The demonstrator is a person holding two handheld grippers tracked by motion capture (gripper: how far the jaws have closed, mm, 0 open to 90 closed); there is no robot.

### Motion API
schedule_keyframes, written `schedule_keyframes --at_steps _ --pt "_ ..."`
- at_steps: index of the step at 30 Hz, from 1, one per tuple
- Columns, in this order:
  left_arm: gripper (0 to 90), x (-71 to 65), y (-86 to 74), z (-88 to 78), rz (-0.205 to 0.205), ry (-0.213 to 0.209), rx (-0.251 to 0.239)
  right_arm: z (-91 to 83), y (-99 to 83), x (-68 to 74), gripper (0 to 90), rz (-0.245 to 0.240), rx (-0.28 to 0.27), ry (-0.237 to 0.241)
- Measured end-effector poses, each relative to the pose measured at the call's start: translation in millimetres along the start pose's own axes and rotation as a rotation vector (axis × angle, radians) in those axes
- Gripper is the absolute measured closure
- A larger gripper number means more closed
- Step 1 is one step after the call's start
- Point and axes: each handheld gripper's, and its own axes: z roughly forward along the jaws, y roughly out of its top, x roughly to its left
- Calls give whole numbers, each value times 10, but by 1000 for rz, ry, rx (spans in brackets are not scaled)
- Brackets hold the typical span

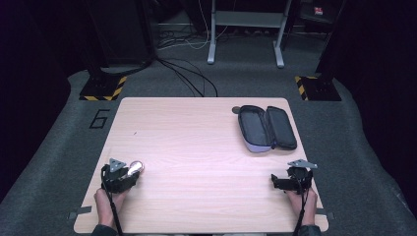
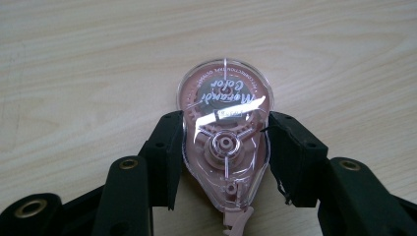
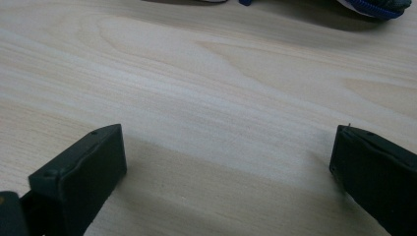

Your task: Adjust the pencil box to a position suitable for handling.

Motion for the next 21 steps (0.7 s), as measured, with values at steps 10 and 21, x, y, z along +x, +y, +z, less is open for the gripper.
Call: schedule_keyframes --at_steps 10,21 --pt "185 14 -2 -114 -30 -13 -49 -1 0 0 2 1 1 -1" --pt "77 -120 -164 -310 5 -21 -54 4 6 2 0 1 3 -4"
